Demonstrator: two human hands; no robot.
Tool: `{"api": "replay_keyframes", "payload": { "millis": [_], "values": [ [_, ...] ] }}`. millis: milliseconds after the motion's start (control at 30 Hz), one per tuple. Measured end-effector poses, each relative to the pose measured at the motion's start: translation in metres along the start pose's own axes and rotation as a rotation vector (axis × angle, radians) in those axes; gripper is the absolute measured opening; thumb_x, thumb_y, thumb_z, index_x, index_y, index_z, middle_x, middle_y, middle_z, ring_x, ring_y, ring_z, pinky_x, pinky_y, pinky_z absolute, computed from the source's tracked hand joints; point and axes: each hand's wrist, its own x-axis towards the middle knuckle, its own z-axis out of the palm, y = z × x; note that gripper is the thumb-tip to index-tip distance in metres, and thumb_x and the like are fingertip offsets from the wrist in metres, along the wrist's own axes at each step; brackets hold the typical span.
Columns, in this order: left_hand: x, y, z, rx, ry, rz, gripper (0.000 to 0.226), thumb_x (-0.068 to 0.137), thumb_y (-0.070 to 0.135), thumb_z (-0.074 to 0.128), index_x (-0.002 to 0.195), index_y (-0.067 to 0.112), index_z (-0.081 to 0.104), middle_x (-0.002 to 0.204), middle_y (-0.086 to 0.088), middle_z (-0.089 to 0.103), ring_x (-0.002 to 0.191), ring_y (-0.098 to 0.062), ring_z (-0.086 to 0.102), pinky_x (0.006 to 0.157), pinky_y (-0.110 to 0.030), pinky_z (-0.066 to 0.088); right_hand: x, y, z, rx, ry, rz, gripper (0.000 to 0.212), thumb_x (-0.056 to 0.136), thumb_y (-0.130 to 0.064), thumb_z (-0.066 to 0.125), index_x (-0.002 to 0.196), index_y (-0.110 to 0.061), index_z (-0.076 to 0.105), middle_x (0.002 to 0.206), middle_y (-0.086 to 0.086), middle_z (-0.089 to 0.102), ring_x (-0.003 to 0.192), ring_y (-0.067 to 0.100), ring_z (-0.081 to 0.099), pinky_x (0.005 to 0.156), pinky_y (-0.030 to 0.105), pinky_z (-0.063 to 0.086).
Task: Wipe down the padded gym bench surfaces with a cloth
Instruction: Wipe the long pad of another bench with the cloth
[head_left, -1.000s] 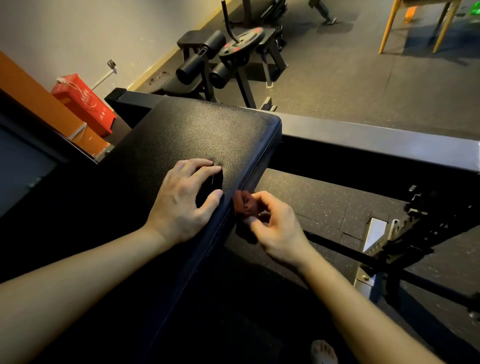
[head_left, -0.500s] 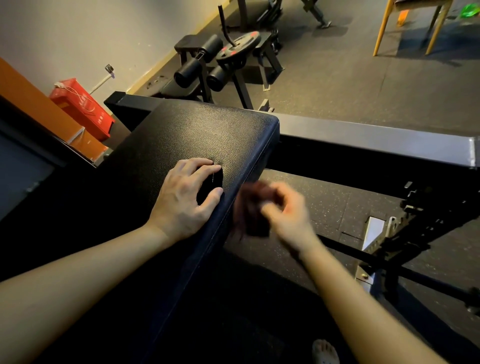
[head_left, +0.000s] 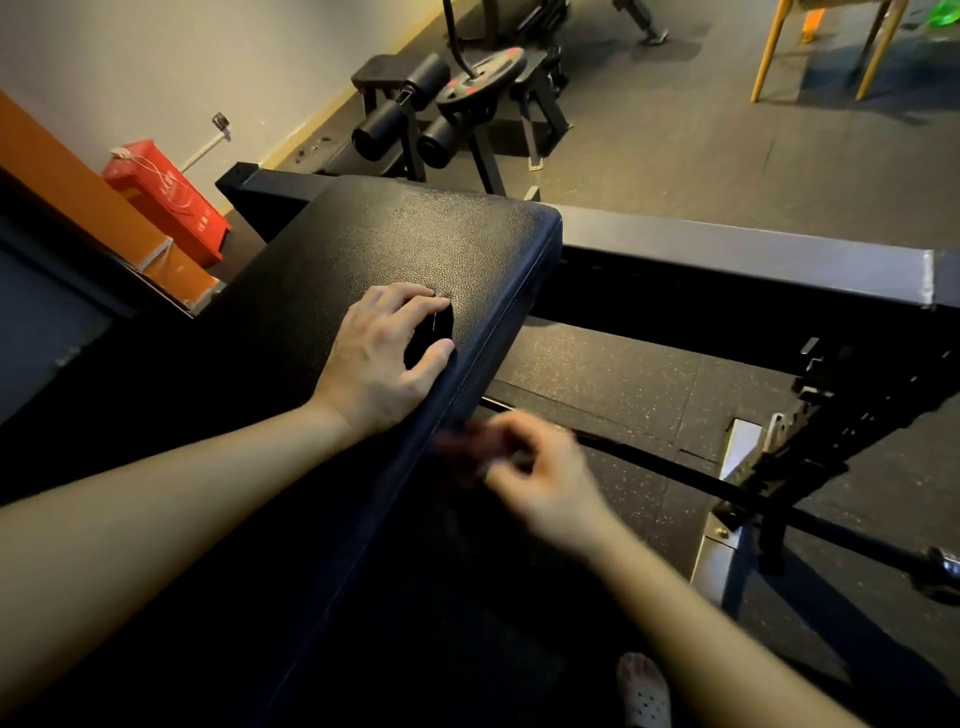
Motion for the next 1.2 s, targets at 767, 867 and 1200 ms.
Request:
{"api": "replay_keyframes", "payload": {
  "millis": [767, 867, 1200],
  "values": [
    [-0.074, -0.004, -0.054, -0.004, -0.063, -0.062, 0.040, 0.090, 0.037, 0.073, 0.125, 0.019, 0.070, 0.124, 0.000, 0.063, 0.119, -0.019, 0.055, 0.103, -0.030, 0.037, -0.001, -0.029, 0.054, 0.076, 0.354, 0.181, 0.019, 0.081, -0.020, 0.075, 0.098, -0.014, 0.070, 0.089, 0.003, 0.073, 0.084, 0.020, 0.070, 0.082, 0.044, 0.059],
    [-0.105, -0.009, -0.064, -0.030, -0.059, -0.099, 0.047, 0.084, 0.051, 0.063, 0.117, 0.019, 0.073, 0.111, -0.001, 0.065, 0.108, -0.021, 0.058, 0.098, -0.034, 0.043, -0.057, -0.051, 0.088, 0.102, -0.023, 0.003, 0.021, 0.078, -0.021, 0.074, 0.097, -0.011, 0.072, 0.086, 0.006, 0.072, 0.078, 0.015, 0.064, 0.077, 0.038, 0.053],
    [-0.149, -0.012, -0.079, -0.085, -0.097, -0.122, 0.046, 0.082, 0.049, 0.064, 0.118, 0.022, 0.073, 0.120, 0.006, 0.066, 0.115, -0.014, 0.058, 0.099, -0.032, 0.041, -0.010, -0.029, 0.037, 0.216, 0.485, 0.374, 0.022, 0.093, -0.017, 0.070, 0.113, -0.015, 0.061, 0.105, 0.003, 0.068, 0.104, 0.021, 0.067, 0.092, 0.041, 0.058]
  ]
}}
